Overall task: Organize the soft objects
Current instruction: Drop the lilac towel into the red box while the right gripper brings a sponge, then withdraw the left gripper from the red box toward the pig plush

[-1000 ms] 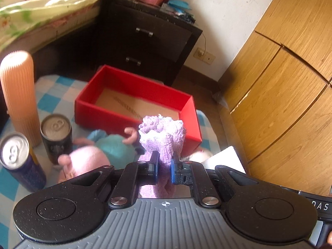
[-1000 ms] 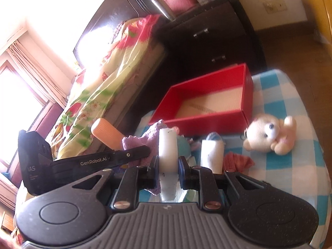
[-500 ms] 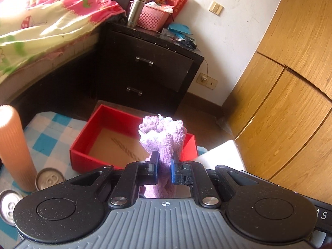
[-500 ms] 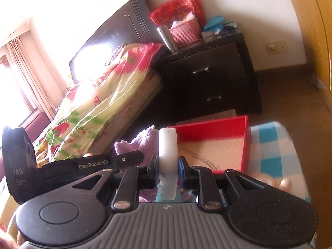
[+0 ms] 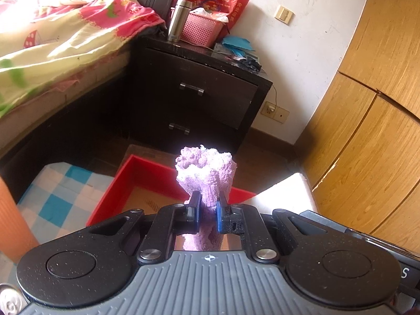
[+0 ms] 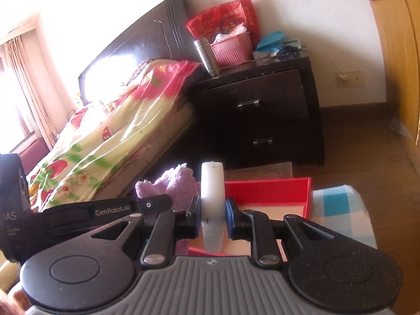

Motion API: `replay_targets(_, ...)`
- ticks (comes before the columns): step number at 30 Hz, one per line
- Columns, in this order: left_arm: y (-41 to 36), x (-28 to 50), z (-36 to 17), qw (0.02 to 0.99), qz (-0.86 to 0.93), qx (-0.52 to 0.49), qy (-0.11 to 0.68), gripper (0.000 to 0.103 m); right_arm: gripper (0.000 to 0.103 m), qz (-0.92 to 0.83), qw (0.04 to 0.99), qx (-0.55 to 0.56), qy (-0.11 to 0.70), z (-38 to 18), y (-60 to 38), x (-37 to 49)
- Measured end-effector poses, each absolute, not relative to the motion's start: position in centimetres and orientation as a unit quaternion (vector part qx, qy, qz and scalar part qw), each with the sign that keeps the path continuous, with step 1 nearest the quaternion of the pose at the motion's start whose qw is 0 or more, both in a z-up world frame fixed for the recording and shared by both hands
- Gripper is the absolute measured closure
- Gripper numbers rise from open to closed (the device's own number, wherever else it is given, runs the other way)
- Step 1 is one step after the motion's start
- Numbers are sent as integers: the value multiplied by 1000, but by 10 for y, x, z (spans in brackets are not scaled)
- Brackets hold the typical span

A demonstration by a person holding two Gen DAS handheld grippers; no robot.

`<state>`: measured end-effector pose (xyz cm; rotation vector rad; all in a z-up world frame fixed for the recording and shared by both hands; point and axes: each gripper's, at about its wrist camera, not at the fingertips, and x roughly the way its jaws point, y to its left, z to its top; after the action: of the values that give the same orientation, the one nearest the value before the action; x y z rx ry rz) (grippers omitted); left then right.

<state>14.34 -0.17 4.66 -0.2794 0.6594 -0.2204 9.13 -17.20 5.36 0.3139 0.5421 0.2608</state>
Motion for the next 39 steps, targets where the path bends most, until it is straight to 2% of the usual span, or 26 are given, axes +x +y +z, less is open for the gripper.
replay_targets(22, -4, 213, 1, 929, -73, -84, 354, 93, 103, 48, 957, 97, 268, 10, -174, 162)
replay_targets(24, -3, 216, -3, 929, -64, -75, 356, 90, 103, 42, 957, 86, 274, 3, -171, 169)
replay_targets(25, -4, 217, -5, 929, -62, -64, 358, 84, 103, 40, 956, 83, 280, 0, -170, 173)
replay_targets(27, -7, 217, -7, 930, -55, -45, 361, 67, 103, 41, 951, 74, 299, -5, -167, 181)
replay_targets(28, -7, 216, -8, 931, -52, -39, 359, 49, 102, 42, 949, 71, 304, -7, -165, 182)
replay_targets(30, -9, 214, -10, 933, -44, -20, 358, 37, 93, 47, 947, 65, 311, -11, -162, 183)
replay_targets(31, -10, 214, -11, 932, -37, -11, 360, 37, 88, 46, 946, 64, 313, -12, -161, 183)
replay_targets(32, -10, 213, -13, 931, -34, -6, 365, 37, 87, 43, 946, 63, 315, -13, -161, 184)
replay_targets(39, -3, 206, -19, 910, -49, -17, 412, 37, 85, 32, 942, 52, 330, -12, -163, 174)
